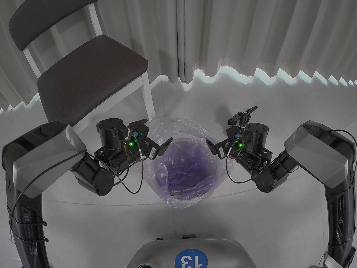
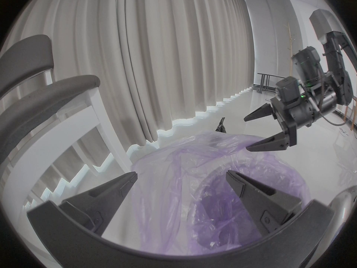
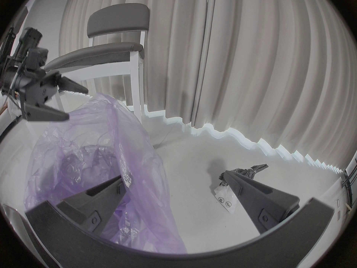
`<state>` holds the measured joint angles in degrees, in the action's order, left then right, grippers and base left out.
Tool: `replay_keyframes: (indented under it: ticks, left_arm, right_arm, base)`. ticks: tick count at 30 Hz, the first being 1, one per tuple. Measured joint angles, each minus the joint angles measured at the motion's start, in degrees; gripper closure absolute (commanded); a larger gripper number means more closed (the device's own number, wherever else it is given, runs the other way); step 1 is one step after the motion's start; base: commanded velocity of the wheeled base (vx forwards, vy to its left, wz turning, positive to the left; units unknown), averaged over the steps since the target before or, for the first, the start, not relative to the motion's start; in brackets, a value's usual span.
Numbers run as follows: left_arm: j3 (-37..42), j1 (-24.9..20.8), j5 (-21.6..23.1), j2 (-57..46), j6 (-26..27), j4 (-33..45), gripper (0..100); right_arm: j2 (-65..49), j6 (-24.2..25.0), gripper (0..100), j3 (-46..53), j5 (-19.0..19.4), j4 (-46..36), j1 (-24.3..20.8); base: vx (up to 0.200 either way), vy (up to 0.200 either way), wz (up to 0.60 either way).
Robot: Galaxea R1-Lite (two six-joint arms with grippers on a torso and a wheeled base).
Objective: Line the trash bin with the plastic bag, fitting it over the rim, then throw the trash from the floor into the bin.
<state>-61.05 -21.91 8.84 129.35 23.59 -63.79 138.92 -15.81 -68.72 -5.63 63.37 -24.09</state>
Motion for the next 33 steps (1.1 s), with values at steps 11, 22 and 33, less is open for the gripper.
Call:
replay_keyframes:
  ticks: [11, 22, 33]
  left_arm:
    - [-1.2, 5.7, -0.3, 1.7, 3.6, -0.1, 0]
    - [-10.3, 6.8, -2.1, 7.4, 3.7, 1.0, 0]
    - [-18.5, 8.6, -3.3, 13.3, 3.8, 5.6, 0]
  right_arm:
    - [0.4, 0.0, 0, -0.2, 0.0, 0.1, 1.7]
    - [4.3, 0.2, 0, -6.2, -0.2, -0.5, 2.7]
    - [9.9, 2.0, 0, -13.6, -0.9, -3.8, 3.4]
  base:
    - [0.0, 0.0, 0.0]
    - [0.0, 0.0, 0.0]
    - [0.0, 0.0, 0.0]
